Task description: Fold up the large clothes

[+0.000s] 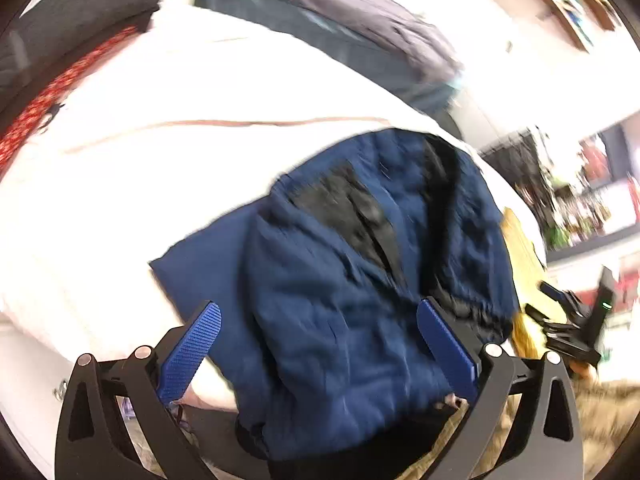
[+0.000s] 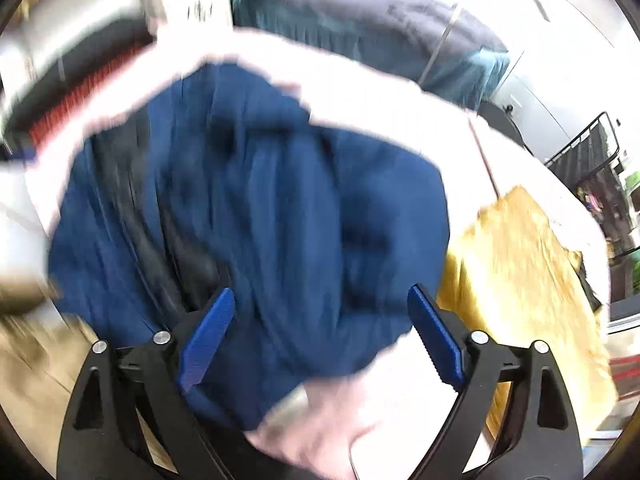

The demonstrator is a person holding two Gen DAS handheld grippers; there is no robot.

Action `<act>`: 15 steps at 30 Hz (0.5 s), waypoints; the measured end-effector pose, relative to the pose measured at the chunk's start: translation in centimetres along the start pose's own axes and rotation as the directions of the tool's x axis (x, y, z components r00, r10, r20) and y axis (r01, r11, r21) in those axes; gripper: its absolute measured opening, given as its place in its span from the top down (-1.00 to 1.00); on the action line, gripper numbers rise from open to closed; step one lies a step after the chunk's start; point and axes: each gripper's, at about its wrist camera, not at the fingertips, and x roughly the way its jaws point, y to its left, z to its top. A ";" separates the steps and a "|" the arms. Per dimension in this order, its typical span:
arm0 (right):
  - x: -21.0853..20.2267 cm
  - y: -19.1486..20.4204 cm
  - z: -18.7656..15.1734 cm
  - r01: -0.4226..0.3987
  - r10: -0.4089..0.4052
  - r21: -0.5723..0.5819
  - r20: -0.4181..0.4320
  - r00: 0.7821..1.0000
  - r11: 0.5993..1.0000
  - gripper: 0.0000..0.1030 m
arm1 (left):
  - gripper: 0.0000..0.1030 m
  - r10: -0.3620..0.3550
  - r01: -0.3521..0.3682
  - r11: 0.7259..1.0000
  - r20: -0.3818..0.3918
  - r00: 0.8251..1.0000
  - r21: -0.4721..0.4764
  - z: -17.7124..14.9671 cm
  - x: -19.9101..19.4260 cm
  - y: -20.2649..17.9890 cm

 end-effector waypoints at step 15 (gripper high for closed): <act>8.1 2.1 1.3 -0.510 0.504 0.003 -0.151 0.850 0.860 0.80 | 0.37 0.019 -0.021 1.000 -0.136 0.991 -0.012 -2.7 8.5 -5.2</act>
